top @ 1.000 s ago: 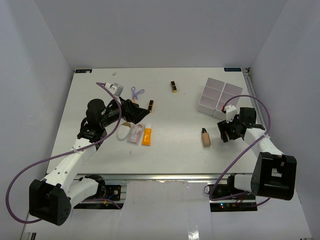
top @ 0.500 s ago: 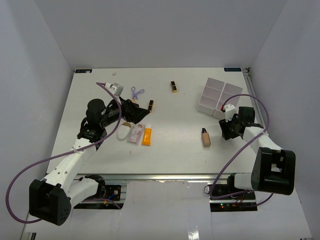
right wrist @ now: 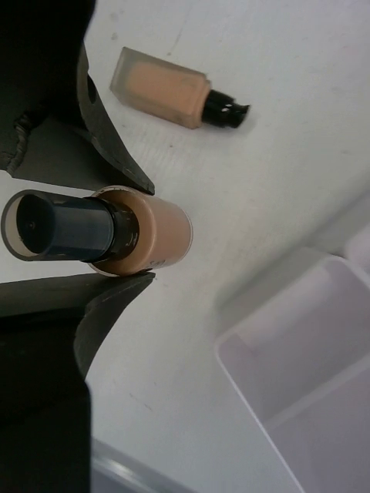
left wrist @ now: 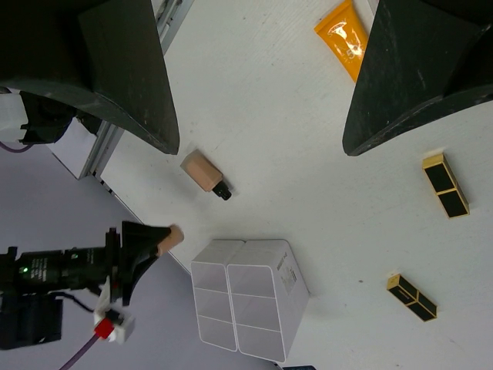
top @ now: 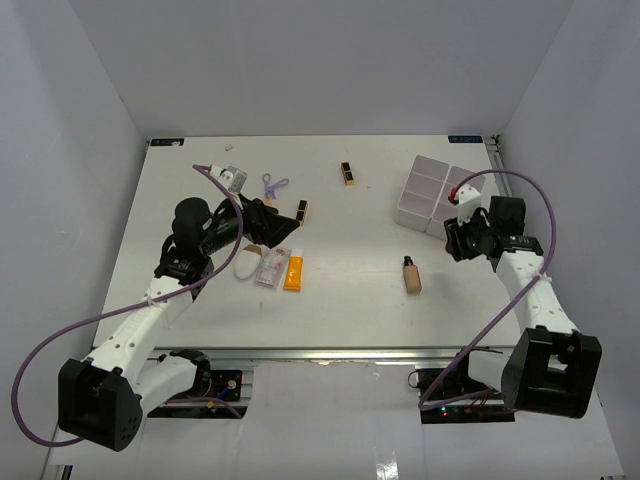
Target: Organize the makeup
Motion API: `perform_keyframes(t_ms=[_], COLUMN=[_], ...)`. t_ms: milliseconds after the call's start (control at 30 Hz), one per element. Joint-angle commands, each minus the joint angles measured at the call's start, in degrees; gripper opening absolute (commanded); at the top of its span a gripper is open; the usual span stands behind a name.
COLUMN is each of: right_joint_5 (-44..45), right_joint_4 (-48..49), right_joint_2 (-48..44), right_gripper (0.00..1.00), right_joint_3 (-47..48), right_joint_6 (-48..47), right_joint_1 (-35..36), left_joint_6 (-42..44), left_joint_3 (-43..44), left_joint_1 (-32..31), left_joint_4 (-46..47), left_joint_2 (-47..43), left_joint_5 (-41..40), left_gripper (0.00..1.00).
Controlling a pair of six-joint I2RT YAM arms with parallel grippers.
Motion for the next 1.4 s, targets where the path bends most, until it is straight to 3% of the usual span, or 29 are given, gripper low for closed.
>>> perform_keyframes(t_ms=[0, 433, 933, 1367], right_joint_5=[-2.99, 7.25, 17.29, 16.05], right_joint_4=[-0.44, 16.11, 24.71, 23.87], right_joint_2=[-1.59, 13.32, 23.34, 28.61], right_gripper=[0.16, 0.15, 0.17, 0.21], right_joint_3=[11.11, 23.16, 27.87, 31.17], right_joint_6=[3.91, 24.9, 27.65, 30.6], right_joint_1=[0.18, 0.28, 0.27, 0.75], left_joint_6=[0.24, 1.03, 1.3, 1.51], left_joint_3=[0.2, 0.1, 0.37, 0.37], left_joint_1=[-0.26, -0.26, -0.26, -0.26], left_joint_4=[0.23, -0.11, -0.38, -0.46], left_joint_2=[-1.05, -0.22, 0.89, 0.98], left_joint_5=[1.3, 0.52, 0.44, 0.3], left_gripper=[0.98, 0.98, 0.98, 0.98])
